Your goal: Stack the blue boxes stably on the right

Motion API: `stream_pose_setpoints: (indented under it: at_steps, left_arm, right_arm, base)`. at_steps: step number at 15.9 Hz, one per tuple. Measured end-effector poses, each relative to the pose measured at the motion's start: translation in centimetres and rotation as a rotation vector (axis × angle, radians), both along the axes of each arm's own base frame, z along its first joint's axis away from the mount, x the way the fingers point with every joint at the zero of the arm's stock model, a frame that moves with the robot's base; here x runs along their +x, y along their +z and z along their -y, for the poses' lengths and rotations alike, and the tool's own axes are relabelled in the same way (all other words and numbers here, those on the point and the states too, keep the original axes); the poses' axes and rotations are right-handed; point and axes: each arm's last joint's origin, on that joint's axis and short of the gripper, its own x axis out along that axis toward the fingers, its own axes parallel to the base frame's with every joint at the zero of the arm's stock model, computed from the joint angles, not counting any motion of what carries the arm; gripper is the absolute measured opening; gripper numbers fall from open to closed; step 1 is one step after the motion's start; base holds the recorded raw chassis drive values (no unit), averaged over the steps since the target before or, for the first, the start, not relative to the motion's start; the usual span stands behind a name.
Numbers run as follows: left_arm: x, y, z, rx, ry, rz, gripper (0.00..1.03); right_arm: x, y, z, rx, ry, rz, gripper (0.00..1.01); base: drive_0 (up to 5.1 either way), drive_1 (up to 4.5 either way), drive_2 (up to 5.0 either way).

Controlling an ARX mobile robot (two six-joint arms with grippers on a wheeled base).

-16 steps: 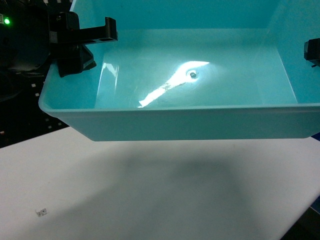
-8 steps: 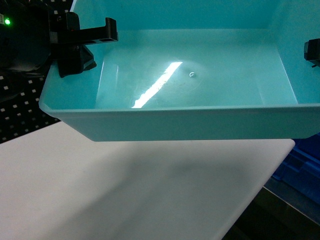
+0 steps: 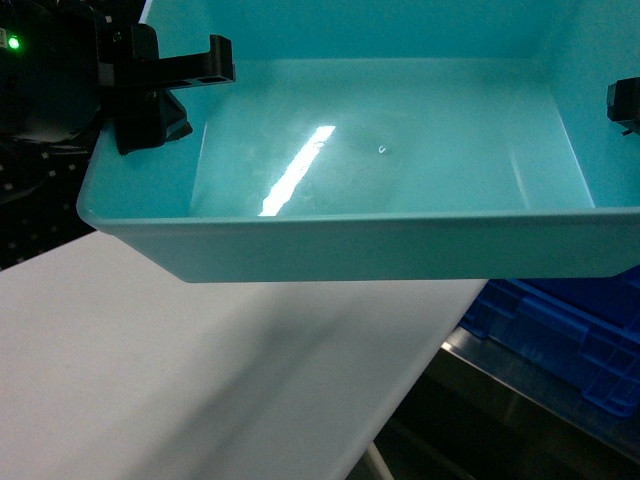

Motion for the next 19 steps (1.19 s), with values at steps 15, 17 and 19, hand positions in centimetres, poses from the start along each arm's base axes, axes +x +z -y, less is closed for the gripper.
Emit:
stream_pose_setpoints:
  at_steps: [15,17,19]
  left_arm:
    - [0.00,0.02,0.00,0.000,0.000,0.001,0.05]
    - [0.00,0.01,0.00,0.000,0.000,0.001,0.05]
    - [0.00,0.02,0.00,0.000,0.000,0.001,0.05]
  right_arm:
    - [0.00,0.00,0.01,0.000,0.000,0.000,0.07]
    - [0.00,0.00,0.00,0.000,0.000,0.000,0.07]
    - [0.00,0.00,0.00,0.000,0.000,0.000,0.07]
  base:
    - [-1.6,-1.62,-1.6]
    - [-1.7,-1.66,-1.7]
    - [-1.7,-1.66,-1.7]
